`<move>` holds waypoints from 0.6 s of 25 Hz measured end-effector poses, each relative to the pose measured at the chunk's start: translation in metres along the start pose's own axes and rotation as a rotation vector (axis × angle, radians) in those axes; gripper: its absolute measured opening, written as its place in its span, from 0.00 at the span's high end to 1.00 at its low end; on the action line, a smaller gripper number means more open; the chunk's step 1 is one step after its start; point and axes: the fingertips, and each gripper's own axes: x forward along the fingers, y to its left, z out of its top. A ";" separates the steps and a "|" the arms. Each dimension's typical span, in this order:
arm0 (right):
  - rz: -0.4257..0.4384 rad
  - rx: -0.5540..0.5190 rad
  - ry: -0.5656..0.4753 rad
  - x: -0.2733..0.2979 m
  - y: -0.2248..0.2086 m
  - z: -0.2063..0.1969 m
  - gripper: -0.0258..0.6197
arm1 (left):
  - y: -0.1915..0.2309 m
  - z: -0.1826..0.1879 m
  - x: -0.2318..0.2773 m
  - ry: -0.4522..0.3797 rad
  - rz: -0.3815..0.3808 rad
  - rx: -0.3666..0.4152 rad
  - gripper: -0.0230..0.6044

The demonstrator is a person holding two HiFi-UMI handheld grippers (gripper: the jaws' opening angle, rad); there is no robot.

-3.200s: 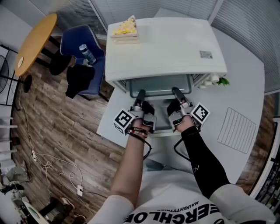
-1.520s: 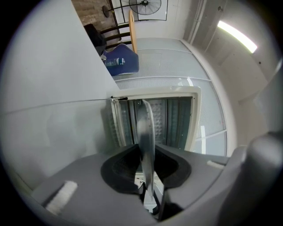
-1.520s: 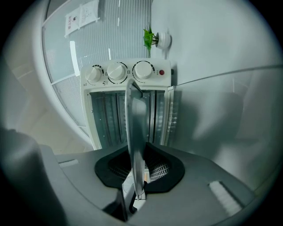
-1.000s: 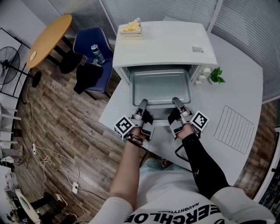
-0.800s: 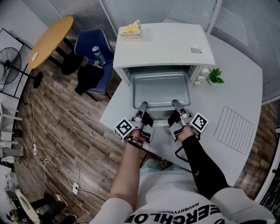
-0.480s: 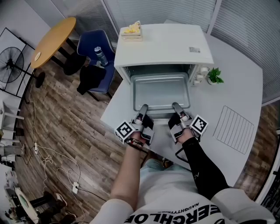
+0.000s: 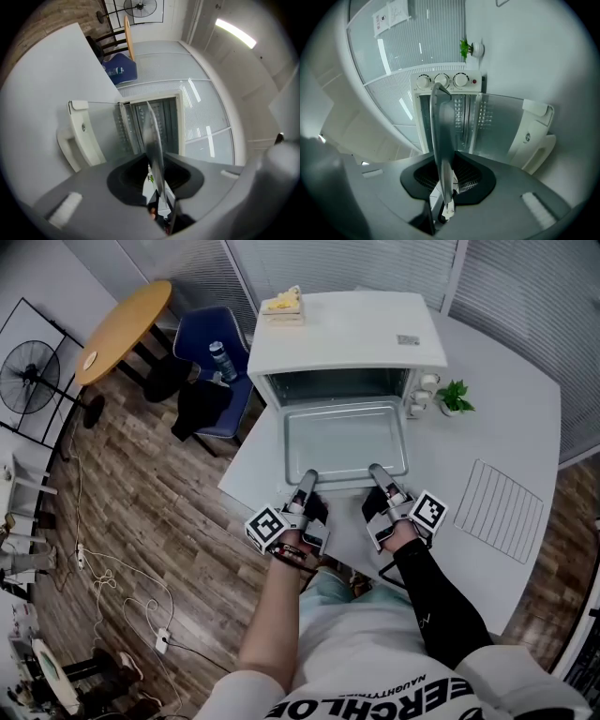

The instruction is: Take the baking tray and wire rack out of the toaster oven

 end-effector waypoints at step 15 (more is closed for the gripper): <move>0.097 -0.067 -0.081 -0.057 0.052 -0.030 0.86 | -0.057 -0.020 -0.044 0.172 -0.086 0.087 0.74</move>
